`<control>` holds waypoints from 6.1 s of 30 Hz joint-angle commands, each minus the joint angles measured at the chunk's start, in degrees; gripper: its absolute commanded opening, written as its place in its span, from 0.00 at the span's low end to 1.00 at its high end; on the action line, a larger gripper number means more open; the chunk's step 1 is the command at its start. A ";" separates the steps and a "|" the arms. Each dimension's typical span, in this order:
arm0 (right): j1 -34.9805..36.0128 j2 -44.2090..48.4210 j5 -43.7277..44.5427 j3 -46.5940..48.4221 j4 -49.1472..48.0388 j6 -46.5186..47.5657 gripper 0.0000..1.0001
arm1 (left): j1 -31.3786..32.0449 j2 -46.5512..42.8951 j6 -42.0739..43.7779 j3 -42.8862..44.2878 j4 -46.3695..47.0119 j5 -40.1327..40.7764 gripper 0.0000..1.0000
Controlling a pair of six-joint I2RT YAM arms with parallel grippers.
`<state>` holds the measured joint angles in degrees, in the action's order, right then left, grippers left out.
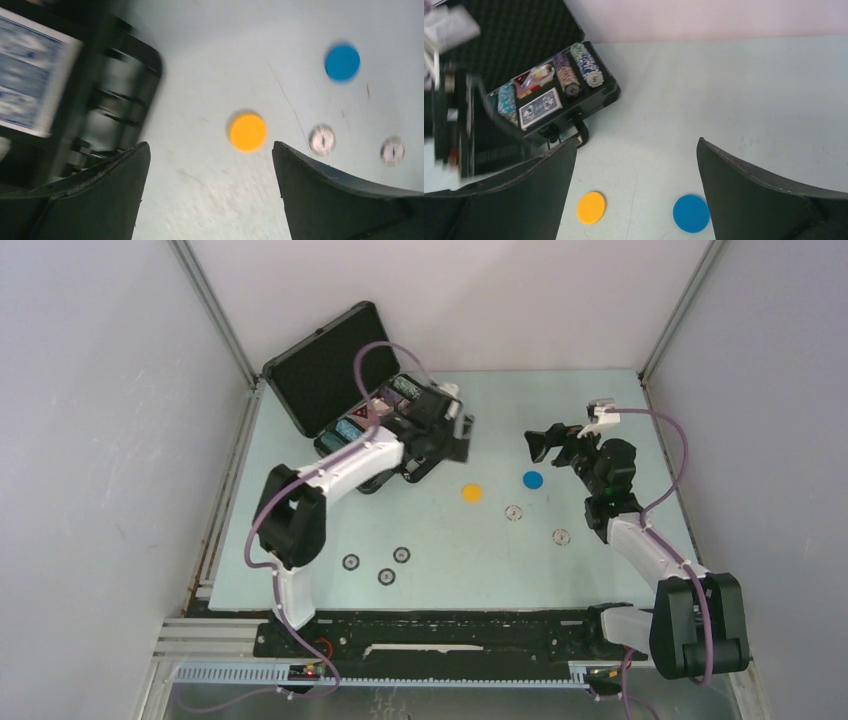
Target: Pack up texas hold em set
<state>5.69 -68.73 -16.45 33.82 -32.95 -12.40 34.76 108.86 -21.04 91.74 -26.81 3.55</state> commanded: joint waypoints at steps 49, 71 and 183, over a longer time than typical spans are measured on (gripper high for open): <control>-14.48 -4.61 0.51 2.56 3.21 -16.86 1.00 | 11.62 33.70 1.75 37.54 -31.46 2.32 0.86; -14.66 -4.66 0.32 2.56 3.10 -17.21 1.00 | 12.17 33.00 3.14 38.48 -32.58 3.63 0.48; -13.30 -24.66 -12.05 0.15 -2.44 -39.02 1.00 | 17.53 -26.13 15.39 1.84 -17.85 21.27 0.97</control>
<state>-7.49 -90.45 -24.56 34.63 -29.12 -45.74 49.82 83.40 -7.92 93.95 -48.56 19.75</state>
